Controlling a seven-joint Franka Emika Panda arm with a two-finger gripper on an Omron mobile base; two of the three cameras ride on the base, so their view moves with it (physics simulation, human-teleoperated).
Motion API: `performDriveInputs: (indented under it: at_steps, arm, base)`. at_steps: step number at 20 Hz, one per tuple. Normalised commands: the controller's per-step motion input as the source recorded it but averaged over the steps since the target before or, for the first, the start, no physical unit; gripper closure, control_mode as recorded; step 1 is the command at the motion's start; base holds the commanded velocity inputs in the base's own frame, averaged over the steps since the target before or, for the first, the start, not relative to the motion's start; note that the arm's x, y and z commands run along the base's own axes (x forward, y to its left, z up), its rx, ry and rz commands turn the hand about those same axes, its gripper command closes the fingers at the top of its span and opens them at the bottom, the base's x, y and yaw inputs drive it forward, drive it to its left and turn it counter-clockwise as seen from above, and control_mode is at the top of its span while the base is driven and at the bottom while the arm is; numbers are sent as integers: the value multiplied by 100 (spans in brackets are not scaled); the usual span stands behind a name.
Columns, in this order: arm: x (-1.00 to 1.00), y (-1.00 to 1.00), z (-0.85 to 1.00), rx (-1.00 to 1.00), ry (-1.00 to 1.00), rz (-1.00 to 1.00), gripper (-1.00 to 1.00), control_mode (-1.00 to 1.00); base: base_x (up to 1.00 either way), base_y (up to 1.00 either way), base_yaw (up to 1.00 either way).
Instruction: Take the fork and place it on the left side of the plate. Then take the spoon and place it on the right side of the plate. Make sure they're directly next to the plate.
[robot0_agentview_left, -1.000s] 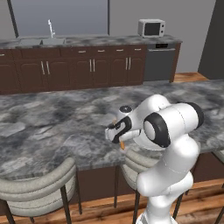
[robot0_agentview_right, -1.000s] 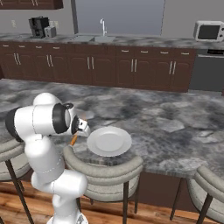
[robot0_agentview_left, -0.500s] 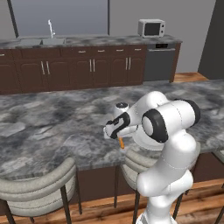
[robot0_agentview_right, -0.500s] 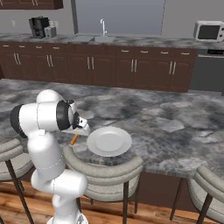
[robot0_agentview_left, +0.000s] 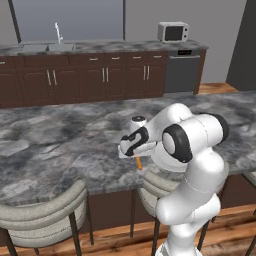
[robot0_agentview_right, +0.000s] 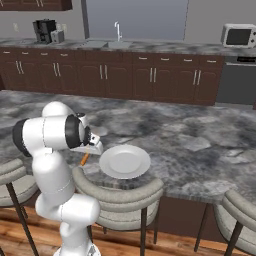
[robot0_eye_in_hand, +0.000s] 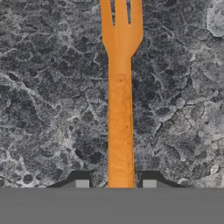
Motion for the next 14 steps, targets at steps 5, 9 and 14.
performDriveInputs:
  at_steps: [5,9,14]
  arm:
    - [-35,0,6,0,-6,0,-100,-100]
    - [-43,0,34,0,-11,0,-100,-100]
    - [-39,0,61,0,-15,0,-100,-100]
  base:
    - [0,0,0]
    - [0,0,0]
    - [0,0,0]
